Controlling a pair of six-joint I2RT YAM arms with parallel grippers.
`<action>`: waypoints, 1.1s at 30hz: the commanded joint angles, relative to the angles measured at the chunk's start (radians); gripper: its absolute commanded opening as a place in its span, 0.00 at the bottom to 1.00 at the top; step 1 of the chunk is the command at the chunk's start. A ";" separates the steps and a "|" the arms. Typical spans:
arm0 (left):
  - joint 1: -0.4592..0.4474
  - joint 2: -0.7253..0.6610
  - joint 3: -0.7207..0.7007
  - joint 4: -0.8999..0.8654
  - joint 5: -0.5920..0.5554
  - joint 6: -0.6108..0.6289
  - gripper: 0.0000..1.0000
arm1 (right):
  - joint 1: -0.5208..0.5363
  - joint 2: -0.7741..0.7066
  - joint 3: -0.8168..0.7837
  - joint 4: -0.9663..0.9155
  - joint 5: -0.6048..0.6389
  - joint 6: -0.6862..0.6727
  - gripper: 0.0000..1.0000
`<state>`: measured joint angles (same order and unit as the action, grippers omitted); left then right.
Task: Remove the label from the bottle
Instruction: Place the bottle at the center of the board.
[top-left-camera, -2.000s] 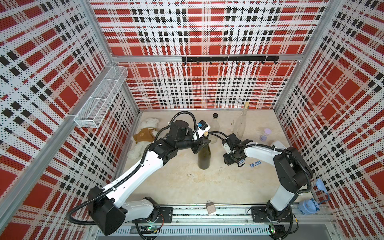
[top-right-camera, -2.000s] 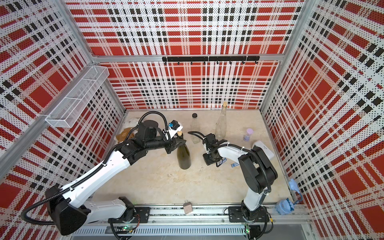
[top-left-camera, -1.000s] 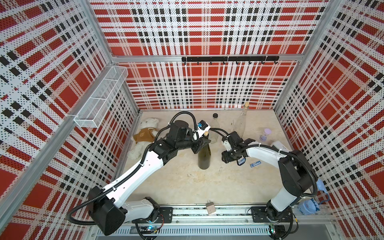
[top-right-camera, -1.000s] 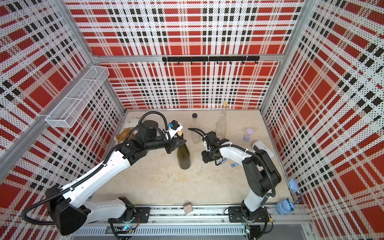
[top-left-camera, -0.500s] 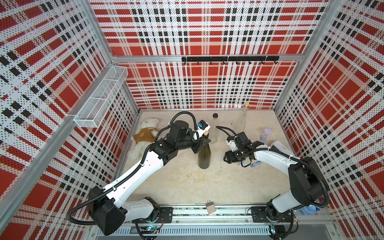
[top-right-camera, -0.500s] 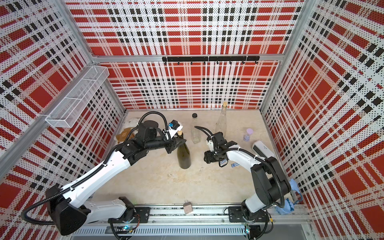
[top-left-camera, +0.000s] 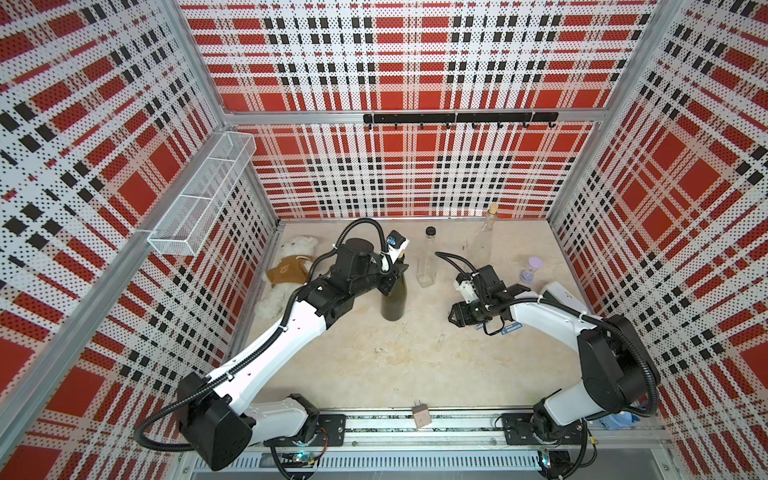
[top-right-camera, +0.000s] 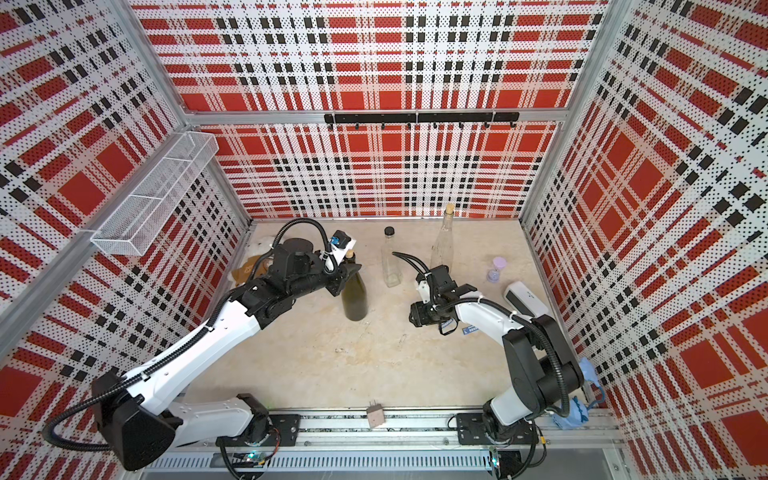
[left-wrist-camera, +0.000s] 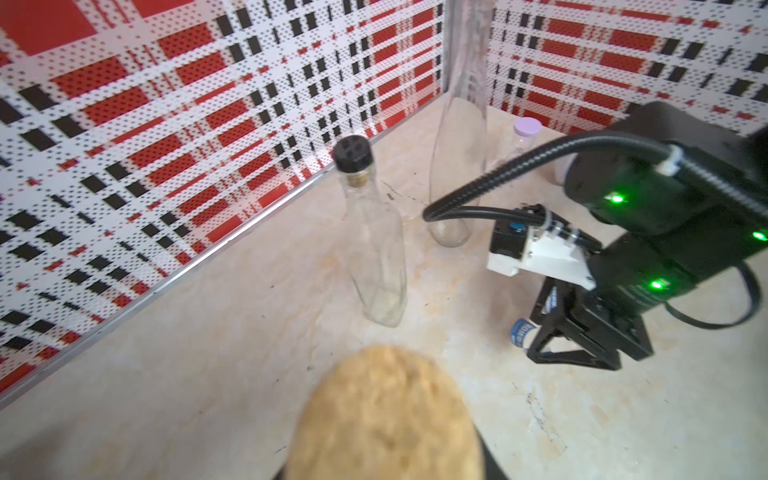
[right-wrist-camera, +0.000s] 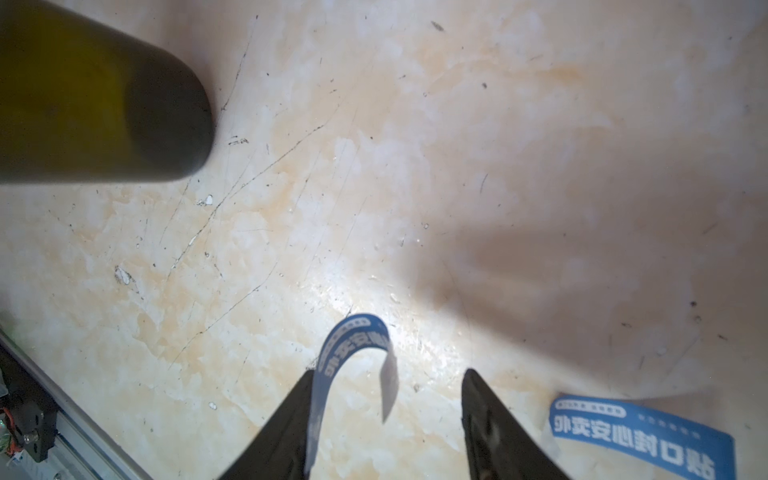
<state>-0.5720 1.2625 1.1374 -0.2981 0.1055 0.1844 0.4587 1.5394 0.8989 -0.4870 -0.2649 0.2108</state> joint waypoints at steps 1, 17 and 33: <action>0.045 0.034 0.029 0.146 -0.028 0.018 0.00 | -0.003 -0.030 -0.012 0.037 -0.015 0.006 0.58; 0.207 0.192 0.113 0.288 0.108 -0.083 0.00 | -0.008 -0.036 -0.028 0.041 -0.005 0.000 0.58; 0.229 0.205 0.100 0.298 0.109 -0.100 0.30 | -0.017 -0.022 -0.025 0.048 -0.017 -0.005 0.58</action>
<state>-0.3519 1.4651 1.2034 -0.0521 0.2096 0.0898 0.4473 1.5227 0.8822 -0.4664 -0.2699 0.2104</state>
